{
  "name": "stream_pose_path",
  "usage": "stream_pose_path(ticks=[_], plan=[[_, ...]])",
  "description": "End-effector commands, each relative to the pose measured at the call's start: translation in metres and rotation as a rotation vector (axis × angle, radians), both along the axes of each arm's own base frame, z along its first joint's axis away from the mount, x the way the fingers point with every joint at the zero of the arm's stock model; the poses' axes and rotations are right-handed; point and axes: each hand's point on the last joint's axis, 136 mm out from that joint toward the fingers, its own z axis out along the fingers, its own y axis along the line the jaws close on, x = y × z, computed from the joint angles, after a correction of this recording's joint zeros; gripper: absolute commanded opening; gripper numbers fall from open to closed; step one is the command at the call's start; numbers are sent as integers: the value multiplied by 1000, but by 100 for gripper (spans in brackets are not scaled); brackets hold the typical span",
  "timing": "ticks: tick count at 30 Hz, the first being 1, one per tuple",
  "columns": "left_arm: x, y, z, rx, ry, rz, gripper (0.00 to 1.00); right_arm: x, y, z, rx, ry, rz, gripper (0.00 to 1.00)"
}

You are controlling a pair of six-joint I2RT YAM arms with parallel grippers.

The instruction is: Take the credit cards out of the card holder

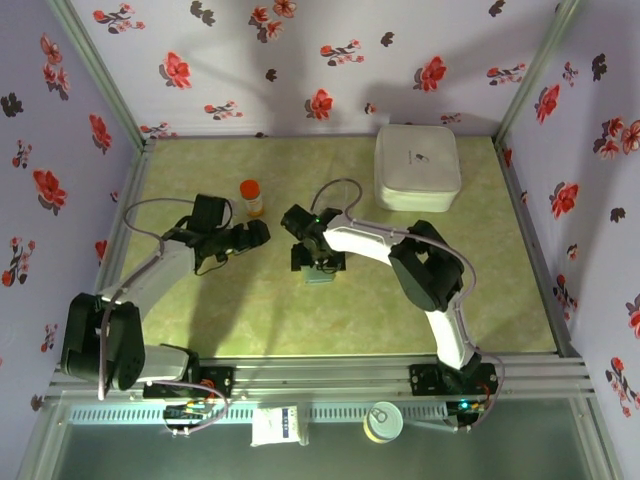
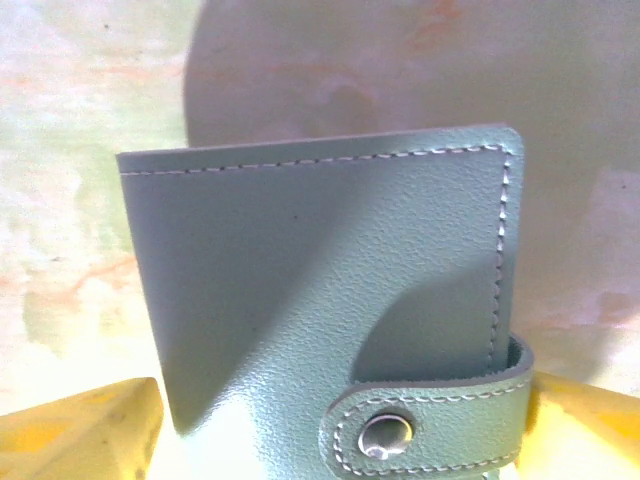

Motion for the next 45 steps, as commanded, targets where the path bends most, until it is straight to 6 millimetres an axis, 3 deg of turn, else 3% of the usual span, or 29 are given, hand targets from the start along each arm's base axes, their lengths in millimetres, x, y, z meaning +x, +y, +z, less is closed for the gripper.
stream_pose_path(ticks=[1, 4, 9, 12, 20, 25, 39, 45], plan=[[1, -11, -4, -39, 24, -8, 89, 5, 8, 34, 72, -52, -6, 91], [0, -22, -5, -69, 26, -36, 78, 1, 9, 49, 92, -57, 43, 90], [-2, -47, -12, -134, 42, -55, 57, 1, -9, 60, 56, -47, 68, 81], [-4, -64, -19, -126, 45, -71, 46, 4, -15, 58, 51, -38, 90, 71], [-10, -104, -42, -223, 88, -72, 2, 2, -5, 41, 57, 22, 151, 43], [-15, -104, -53, -219, 111, -62, 0, 4, -5, 33, 30, 34, 155, 38], [-15, -114, -53, -258, 120, -87, 0, 4, -8, 7, -39, 89, 168, 35], [-18, -127, -54, -283, 142, -132, 0, 4, -8, 1, -21, 89, 161, 26]])
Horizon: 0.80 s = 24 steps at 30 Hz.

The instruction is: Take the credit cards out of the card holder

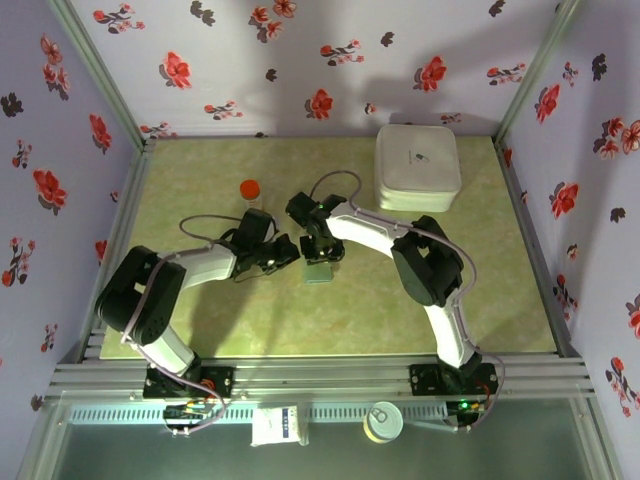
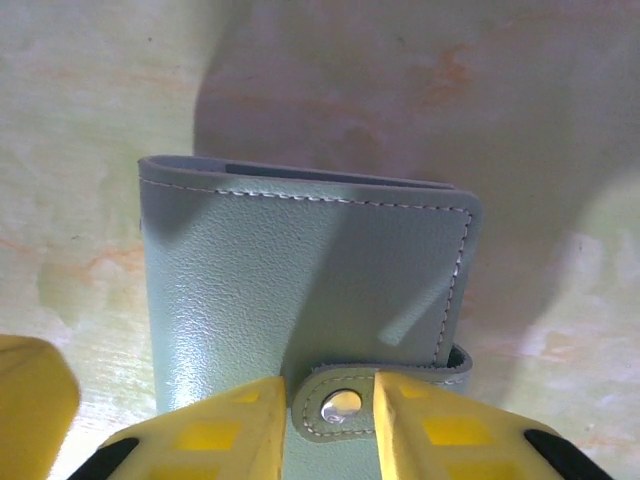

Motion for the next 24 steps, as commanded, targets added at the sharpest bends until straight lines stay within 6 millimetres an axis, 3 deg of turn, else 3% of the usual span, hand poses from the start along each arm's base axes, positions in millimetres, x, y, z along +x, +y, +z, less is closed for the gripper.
stream_pose_path(ticks=[1, 13, 20, 24], plan=[[-1, -15, 4, -38, 6, -38, 0, -4, -2, -10, -9, 27, 2, 24], [-8, -30, -11, -10, 49, -77, 0, -5, -5, -9, 60, 32, -38, 0], [-18, -7, -43, 118, 125, -60, 0, -5, -7, -5, 77, 26, -56, 0], [-24, 10, -58, 200, 150, -39, 0, -3, -25, -2, -13, -3, -68, 0]])
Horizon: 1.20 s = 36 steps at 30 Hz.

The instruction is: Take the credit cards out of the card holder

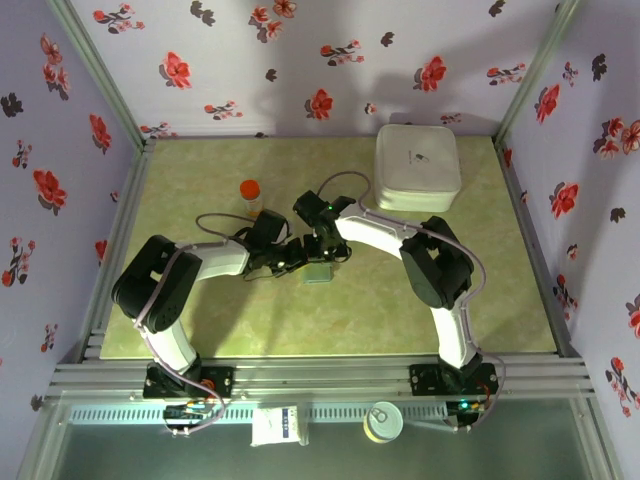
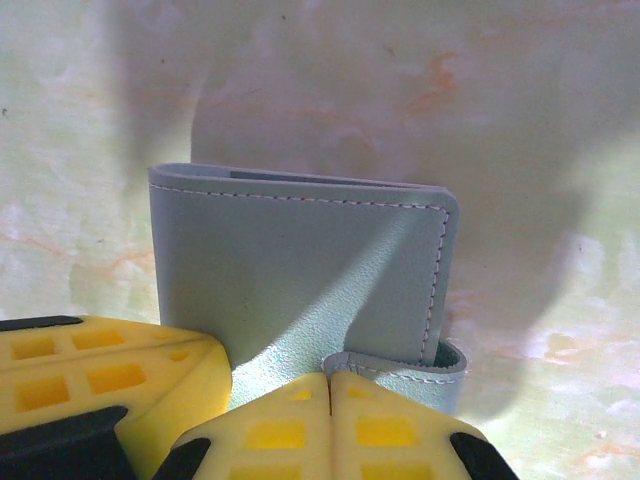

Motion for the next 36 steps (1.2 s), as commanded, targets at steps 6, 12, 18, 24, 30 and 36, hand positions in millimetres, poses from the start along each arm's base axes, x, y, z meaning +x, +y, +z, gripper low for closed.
stream_pose_path(ticks=[6, 12, 18, 24, 30, 36], plan=[[-25, 44, -53, 207, 128, 28, 0, -5, -47, 1, -214, -19, -29, 0], [-32, 54, -64, 251, 152, 20, 0, -5, -51, 4, -189, -17, -49, 0], [-31, 58, -63, 262, 144, 24, 0, -2, -59, 13, -204, -41, -58, 0], [-27, 55, -55, 271, 131, 1, 0, 1, -62, 22, -216, -65, -55, 0], [-25, 52, -56, 271, 136, -7, 0, 1, -64, 23, -224, -69, -58, 0], [-23, 48, -58, 245, 143, 2, 0, -1, -63, 18, -218, -54, -53, 0]])
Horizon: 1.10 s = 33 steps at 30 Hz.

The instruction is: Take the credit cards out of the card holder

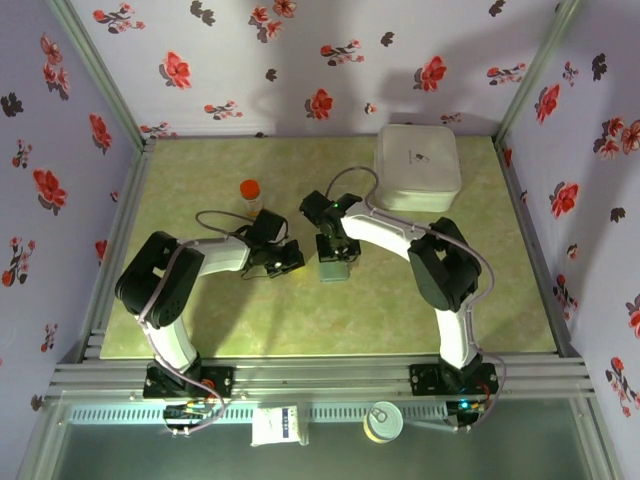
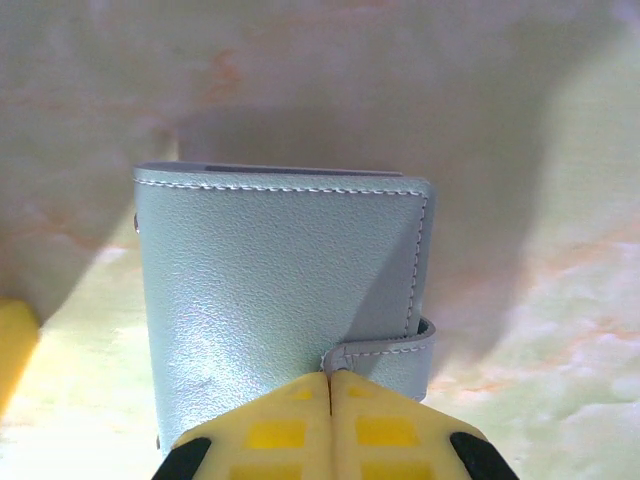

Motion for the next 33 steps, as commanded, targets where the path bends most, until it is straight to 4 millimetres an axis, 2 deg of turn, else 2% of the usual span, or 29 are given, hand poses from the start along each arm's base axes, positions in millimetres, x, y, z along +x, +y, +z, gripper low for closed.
stream_pose_path(ticks=[1, 8, 11, 13, 27, 31, 33], plan=[[-22, 28, -35, 136, 105, 27, 0, -5, -10, 8, -11, 1, -7, 0], [-3, 9, 38, -12, -29, 25, 0, -5, 35, 21, 253, 5, -23, 0], [-2, 0, 56, -73, -48, 7, 0, -4, 46, 24, 305, 7, -31, 0], [-4, -5, 60, -106, -36, -8, 0, -4, 50, 24, 327, 10, -39, 0], [-13, -22, 25, -227, 47, -19, 0, -10, 66, 6, 430, 56, -63, 0], [-22, -12, 1, -160, 102, -8, 0, -12, 64, 5, 420, 63, -66, 0], [-27, 0, -14, -85, 128, -3, 0, -13, 55, 2, 365, 58, -67, 0]])
